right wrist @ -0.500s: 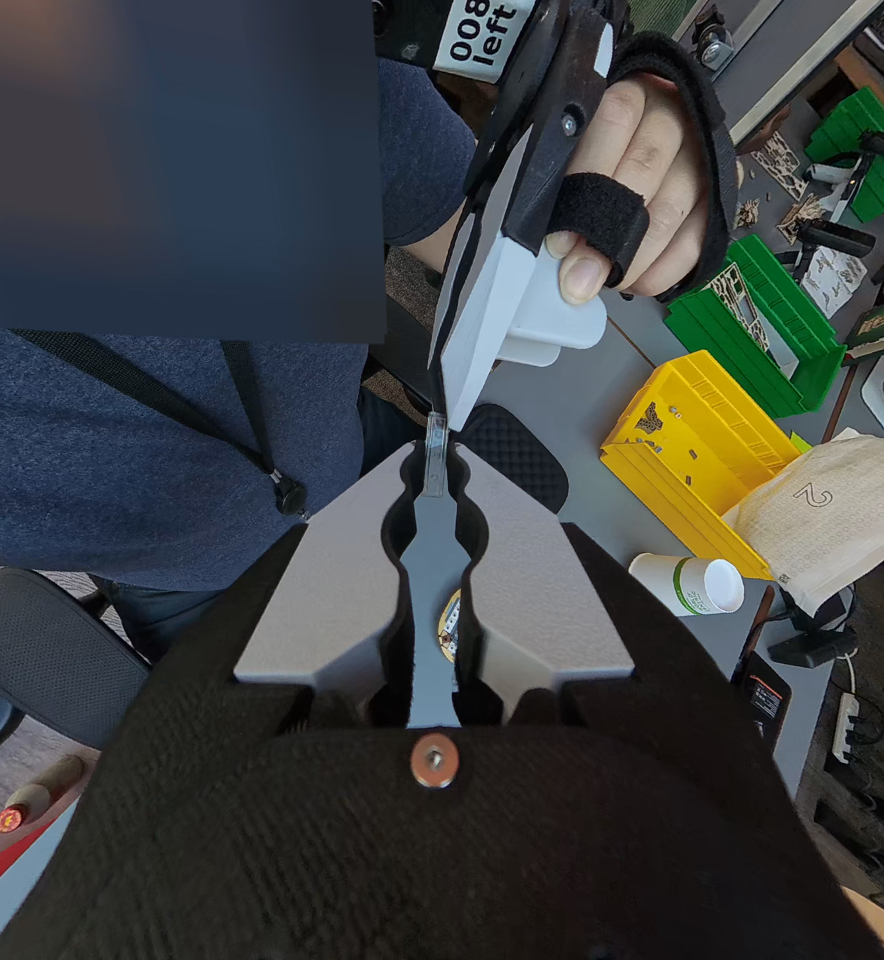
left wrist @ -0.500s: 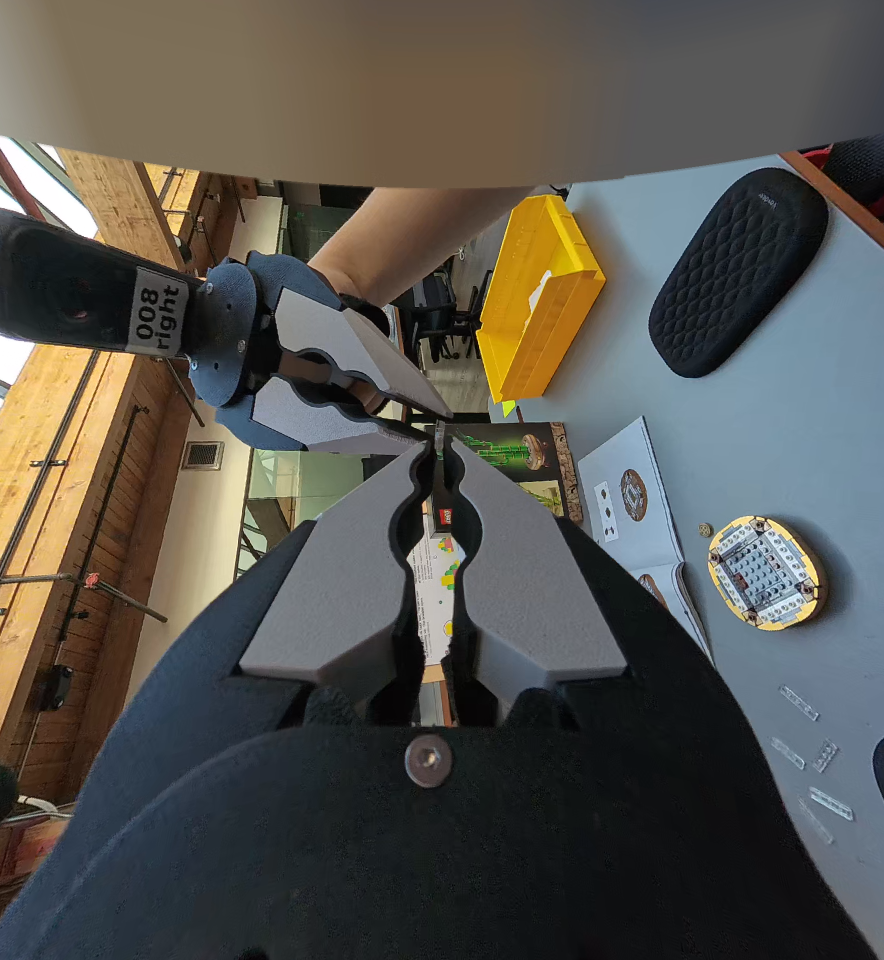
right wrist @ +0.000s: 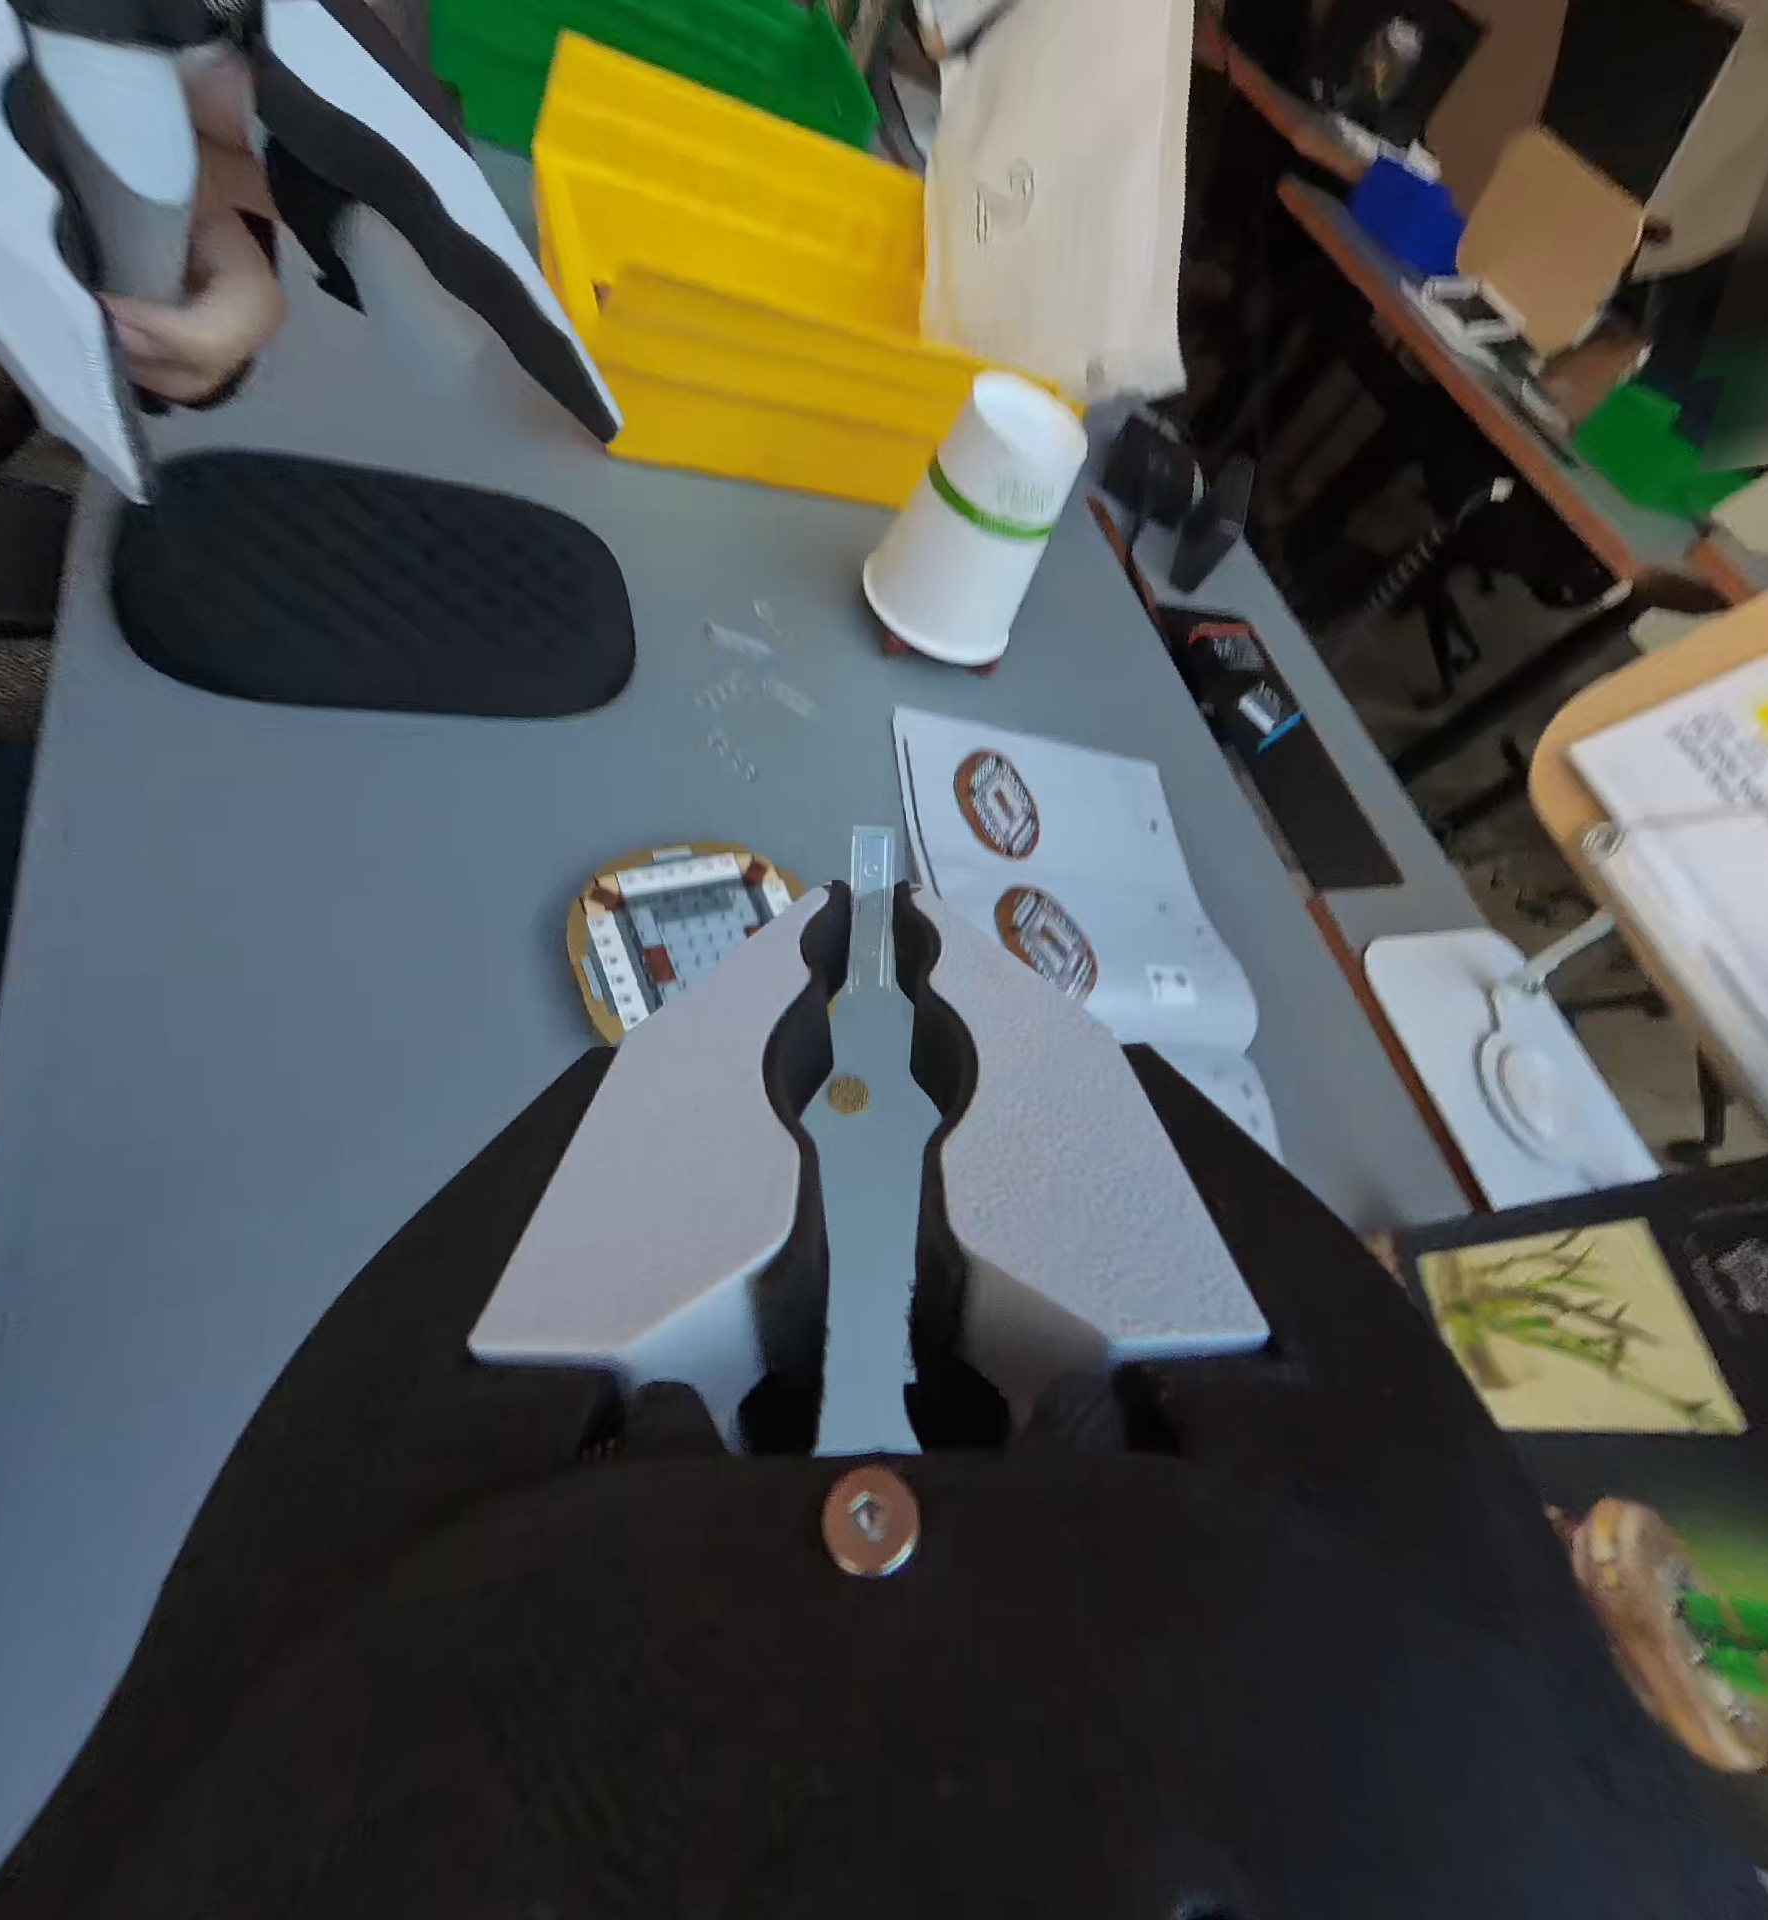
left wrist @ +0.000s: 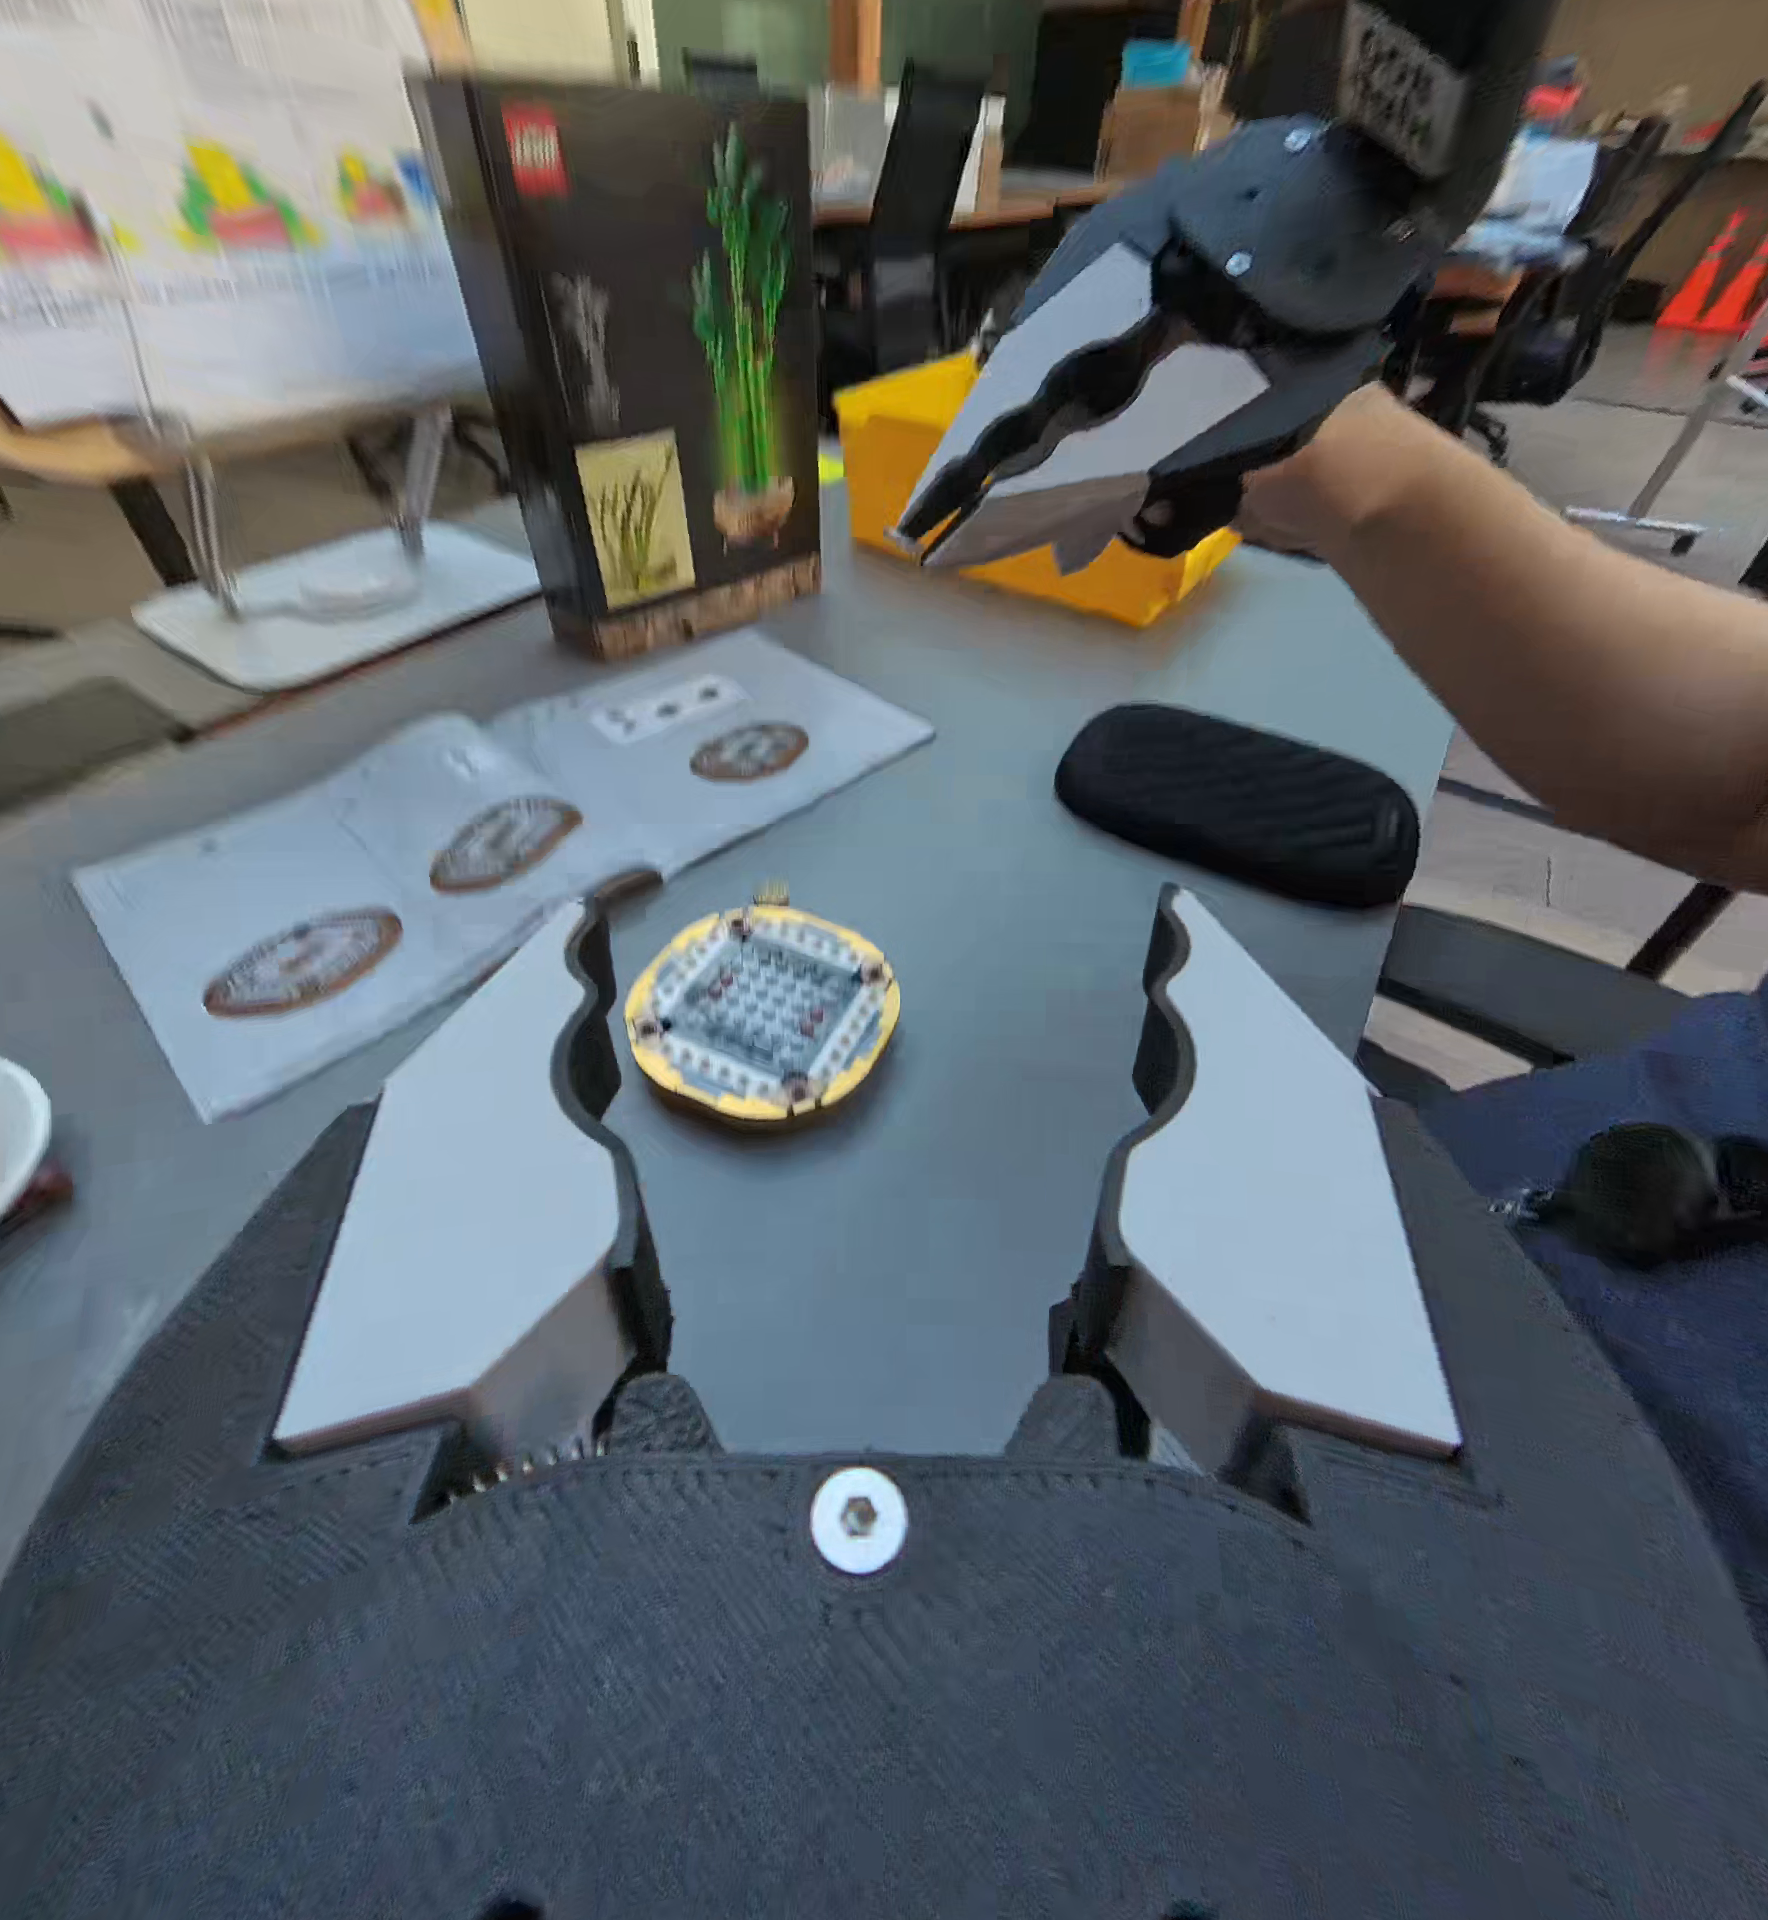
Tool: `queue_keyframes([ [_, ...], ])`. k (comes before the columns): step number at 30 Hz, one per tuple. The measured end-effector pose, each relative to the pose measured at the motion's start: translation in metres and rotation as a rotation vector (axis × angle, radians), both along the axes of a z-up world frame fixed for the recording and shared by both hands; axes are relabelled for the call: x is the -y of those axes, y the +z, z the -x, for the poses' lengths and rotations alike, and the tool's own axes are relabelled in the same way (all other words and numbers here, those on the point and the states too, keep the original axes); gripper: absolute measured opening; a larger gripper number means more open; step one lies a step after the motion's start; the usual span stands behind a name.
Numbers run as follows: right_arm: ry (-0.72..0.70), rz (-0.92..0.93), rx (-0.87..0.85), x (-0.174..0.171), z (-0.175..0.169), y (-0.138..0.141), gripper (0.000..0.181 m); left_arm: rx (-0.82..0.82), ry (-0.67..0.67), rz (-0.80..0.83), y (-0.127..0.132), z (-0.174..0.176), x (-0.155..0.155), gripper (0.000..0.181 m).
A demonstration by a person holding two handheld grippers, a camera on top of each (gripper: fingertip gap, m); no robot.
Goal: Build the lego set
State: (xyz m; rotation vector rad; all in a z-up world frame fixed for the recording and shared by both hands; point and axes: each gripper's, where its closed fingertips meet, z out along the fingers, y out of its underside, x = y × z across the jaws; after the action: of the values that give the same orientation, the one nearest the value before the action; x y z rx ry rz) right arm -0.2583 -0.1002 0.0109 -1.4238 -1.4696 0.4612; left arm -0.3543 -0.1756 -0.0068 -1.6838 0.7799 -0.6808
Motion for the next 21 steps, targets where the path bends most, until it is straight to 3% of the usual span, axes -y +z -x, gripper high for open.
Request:
queue_keyframes([
  [2,-0.071,0.064,0.020,-0.009,-0.003,-0.041,0.007,-0.072,0.019,0.131,-0.043,0.000,-0.008,0.104],
  [4,-0.124,0.112,-0.004,-0.013,-0.001,-0.065,0.007,-0.130,0.026,0.202,-0.069,-0.003,-0.015,0.104],
  [8,-0.193,0.139,-0.076,-0.020,0.010,-0.081,0.007,-0.111,0.052,0.337,-0.097,-0.005,-0.032,0.098],
  [15,-0.201,0.165,-0.044,-0.026,0.029,-0.112,0.007,0.108,0.082,0.680,-0.121,-0.007,-0.057,0.080],
  [21,-0.283,0.153,-0.071,-0.042,0.035,-0.118,0.006,0.196,0.161,0.798,-0.125,0.004,-0.078,0.071],
])
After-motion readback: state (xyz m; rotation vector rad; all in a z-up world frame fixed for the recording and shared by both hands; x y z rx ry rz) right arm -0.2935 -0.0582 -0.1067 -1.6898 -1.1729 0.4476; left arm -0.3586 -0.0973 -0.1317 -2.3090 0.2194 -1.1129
